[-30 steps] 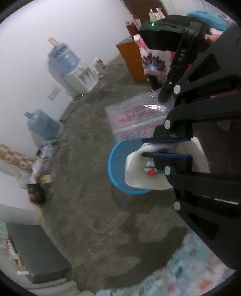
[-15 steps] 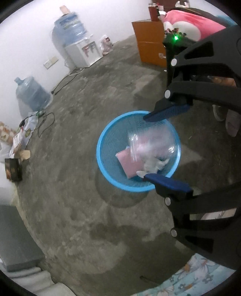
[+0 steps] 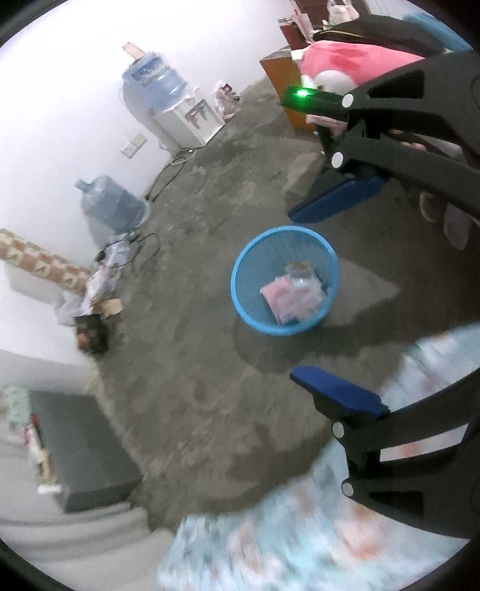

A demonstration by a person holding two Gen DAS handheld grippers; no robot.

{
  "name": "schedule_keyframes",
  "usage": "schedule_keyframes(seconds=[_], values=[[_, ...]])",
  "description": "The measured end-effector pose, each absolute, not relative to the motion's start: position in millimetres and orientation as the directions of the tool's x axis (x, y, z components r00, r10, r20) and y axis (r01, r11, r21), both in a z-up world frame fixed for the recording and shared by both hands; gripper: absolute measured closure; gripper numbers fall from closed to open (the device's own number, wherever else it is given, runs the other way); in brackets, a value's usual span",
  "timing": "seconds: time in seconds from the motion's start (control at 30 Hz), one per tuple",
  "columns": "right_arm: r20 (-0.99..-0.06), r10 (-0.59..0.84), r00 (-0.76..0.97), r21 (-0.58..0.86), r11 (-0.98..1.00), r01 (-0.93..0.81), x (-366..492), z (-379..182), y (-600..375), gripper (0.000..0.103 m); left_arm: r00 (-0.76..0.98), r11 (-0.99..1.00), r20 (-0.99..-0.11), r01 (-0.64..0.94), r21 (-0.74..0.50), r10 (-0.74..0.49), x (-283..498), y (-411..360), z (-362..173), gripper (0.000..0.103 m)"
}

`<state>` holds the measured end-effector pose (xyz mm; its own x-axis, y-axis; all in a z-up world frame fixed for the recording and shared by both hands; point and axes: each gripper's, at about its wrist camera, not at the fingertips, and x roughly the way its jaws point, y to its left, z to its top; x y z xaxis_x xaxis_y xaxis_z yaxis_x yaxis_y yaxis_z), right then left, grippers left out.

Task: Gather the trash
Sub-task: 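Move both open tools back over the floral bed, then grasp the pink Gouyoo snack bag with the right tool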

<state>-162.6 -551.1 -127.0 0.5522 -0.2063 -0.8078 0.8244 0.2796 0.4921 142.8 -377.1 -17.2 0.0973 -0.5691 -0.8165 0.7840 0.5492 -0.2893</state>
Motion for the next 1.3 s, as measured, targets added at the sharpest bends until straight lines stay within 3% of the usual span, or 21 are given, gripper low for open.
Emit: schedule_keyframes(seconds=[0.23,0.4,0.6,0.77,0.87,0.97,1.23,1.3], values=[[-0.751,-0.205,0.627,0.438,0.556,0.706,-107.0,-70.7,-490.6,0.031,0.318,0.649,-0.686,0.701,-0.294,-0.654,120.7,-183.9,52.3,0.02],[-0.723,-0.09,0.685,0.461,0.675,0.575,-65.2,-56.5,-444.2,0.031,0.52,0.794,-0.635,0.545,-0.268,-0.571,106.4,-49.8,58.6,0.02],[-0.654,0.183,0.734,0.582,0.742,0.333,1.0,-38.6,-358.0,0.031,0.676,0.901,-0.595,0.339,-0.271,-0.434,88.6,75.4,46.0,0.02],[-0.594,0.422,0.685,0.636,0.768,0.078,71.9,-20.1,-269.2,0.031,0.697,0.906,-0.587,0.247,-0.342,-0.412,89.4,124.7,20.2,0.02],[-0.586,0.5,0.638,0.649,0.761,0.0,114.4,-12.7,-229.1,0.037,0.701,0.904,-0.582,0.235,-0.358,-0.413,95.3,136.5,7.5,0.02],[-0.607,0.524,0.597,0.641,0.767,-0.022,150.5,-14.5,-205.1,0.044,0.701,0.897,-0.576,0.229,-0.378,-0.421,103.3,143.5,-3.8,0.029],[-0.655,0.573,0.493,0.659,0.752,0.002,210.8,-36.2,-172.0,0.059,0.65,0.855,-0.575,0.251,-0.455,-0.497,128.9,152.1,-29.3,0.073],[-0.663,0.584,0.469,0.663,0.748,0.005,213.7,-41.0,-165.4,0.062,0.638,0.844,-0.575,0.251,-0.474,-0.513,133.5,153.9,-34.7,0.079]])
